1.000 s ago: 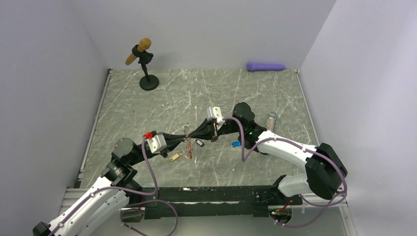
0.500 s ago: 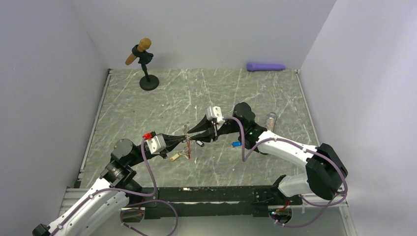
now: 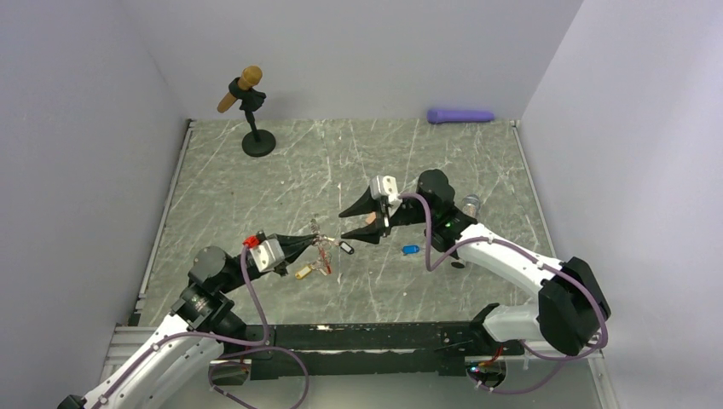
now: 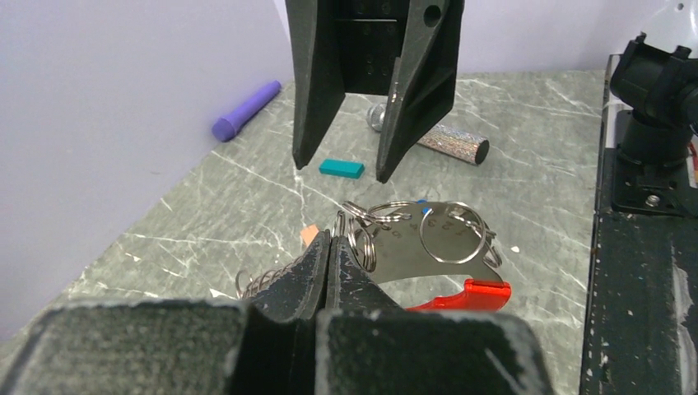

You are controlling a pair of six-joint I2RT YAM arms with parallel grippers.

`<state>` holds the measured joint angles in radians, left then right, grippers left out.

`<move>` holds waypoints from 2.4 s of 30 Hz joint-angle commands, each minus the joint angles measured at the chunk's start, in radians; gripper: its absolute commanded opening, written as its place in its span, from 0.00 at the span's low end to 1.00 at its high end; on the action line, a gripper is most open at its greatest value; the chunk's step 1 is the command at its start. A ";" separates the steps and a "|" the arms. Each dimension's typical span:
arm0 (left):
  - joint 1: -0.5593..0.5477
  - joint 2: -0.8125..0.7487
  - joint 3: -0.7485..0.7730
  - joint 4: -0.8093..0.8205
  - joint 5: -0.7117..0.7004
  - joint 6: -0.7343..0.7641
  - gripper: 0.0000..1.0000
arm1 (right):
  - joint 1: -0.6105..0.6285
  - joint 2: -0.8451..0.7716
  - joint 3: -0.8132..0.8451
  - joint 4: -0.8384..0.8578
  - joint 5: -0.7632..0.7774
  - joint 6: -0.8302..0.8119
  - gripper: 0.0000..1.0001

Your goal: Put the keys on the keyring

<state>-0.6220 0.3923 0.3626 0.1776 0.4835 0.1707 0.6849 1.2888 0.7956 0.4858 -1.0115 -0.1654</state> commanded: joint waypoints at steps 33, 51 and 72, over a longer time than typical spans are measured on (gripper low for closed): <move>-0.012 0.188 0.232 -0.323 0.062 0.309 0.00 | -0.032 -0.016 -0.068 0.177 -0.048 0.501 0.75; -0.013 0.180 0.190 -0.234 0.130 0.288 0.00 | 0.120 0.022 -0.113 0.276 -0.065 0.491 0.79; -0.014 0.176 0.131 -0.142 0.066 0.160 0.00 | 0.130 0.018 -0.133 0.323 0.055 0.530 0.73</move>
<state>-0.6327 0.5629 0.4881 -0.0364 0.5514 0.3584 0.8078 1.3121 0.6582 0.7021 -0.9527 0.3393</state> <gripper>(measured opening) 0.009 0.748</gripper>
